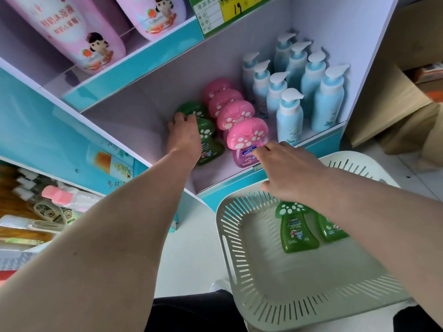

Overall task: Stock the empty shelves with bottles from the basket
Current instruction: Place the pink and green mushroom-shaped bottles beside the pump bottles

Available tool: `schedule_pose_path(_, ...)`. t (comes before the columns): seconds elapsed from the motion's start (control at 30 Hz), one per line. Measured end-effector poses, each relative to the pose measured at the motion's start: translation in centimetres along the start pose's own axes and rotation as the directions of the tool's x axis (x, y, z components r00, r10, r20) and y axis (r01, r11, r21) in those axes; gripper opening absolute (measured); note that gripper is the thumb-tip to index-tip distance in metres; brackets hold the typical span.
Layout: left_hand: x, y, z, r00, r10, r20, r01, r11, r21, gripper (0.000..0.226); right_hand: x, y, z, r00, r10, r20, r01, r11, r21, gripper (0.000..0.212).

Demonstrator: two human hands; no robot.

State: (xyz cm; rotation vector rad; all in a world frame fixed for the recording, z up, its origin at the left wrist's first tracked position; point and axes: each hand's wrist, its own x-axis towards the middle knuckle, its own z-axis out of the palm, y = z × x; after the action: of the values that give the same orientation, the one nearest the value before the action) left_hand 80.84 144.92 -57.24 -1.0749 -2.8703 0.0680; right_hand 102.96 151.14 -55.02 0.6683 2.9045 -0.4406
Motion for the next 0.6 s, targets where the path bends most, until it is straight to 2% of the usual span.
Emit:
schedule_pose_path(0.1, 0.2, 0.1, 0.3, 0.999, 0.017, -0.031, -0.018, 0.999, -0.045, 0.06, 0.1, 0.0, 0.4, 1.0, -0.003, 0.003, 0.003, 1.0, 0.001, 0.057)
schedule_pose_path(0.27, 0.5, 0.0, 0.7, 0.997, 0.037, -0.074, -0.042, 0.997, -0.069, 0.056, 0.2, 0.4, 0.7, 1.0, -0.012, 0.007, 0.012, 1.0, -0.004, 0.054)
schedule_pose_path(0.6, -0.5, 0.3, -0.2, 0.999, 0.012, -0.046, -0.017, 0.995, -0.103, 0.061, 0.4, 0.7, 1.5, 1.0, 0.001, 0.031, 0.0, 0.999, -0.053, 0.055)
